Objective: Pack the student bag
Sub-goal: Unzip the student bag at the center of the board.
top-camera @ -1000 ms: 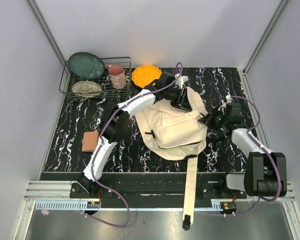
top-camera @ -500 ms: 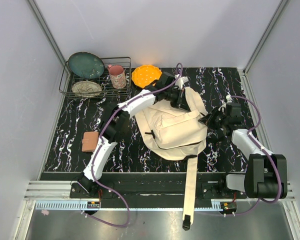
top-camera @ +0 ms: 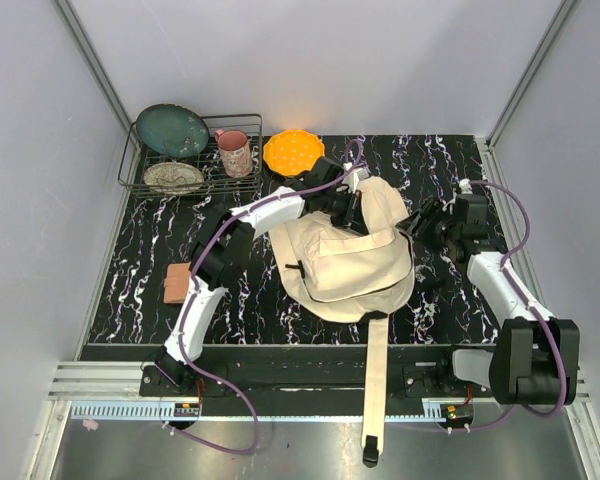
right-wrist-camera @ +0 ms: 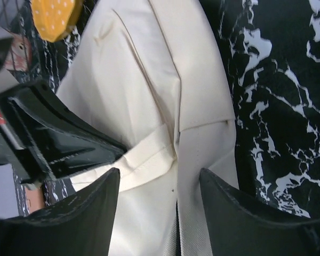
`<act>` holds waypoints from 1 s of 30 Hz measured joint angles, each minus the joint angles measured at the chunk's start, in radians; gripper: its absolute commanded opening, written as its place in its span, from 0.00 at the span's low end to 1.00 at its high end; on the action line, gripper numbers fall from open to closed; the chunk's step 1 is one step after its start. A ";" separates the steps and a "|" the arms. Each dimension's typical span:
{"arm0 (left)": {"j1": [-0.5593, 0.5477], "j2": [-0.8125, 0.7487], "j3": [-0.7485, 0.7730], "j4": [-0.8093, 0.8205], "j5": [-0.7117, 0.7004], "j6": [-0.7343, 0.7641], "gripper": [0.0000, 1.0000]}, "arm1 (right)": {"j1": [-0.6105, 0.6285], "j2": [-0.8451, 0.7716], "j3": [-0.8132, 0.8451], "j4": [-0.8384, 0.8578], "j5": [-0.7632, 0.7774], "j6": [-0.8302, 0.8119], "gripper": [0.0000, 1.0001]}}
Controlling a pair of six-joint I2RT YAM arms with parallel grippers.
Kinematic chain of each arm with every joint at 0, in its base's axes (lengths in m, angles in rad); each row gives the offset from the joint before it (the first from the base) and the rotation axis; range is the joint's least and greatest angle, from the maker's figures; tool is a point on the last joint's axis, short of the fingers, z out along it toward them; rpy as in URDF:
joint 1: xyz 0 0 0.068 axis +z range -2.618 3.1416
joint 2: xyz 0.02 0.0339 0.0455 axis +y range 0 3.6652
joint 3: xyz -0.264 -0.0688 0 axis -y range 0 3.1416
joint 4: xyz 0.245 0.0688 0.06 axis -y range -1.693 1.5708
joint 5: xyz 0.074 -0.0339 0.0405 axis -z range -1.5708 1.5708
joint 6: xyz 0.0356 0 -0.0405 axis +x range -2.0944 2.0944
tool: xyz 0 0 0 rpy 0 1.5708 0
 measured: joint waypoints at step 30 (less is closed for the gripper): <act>0.001 -0.034 -0.037 0.039 0.000 -0.005 0.00 | -0.003 0.443 0.206 0.084 -0.267 -0.045 0.27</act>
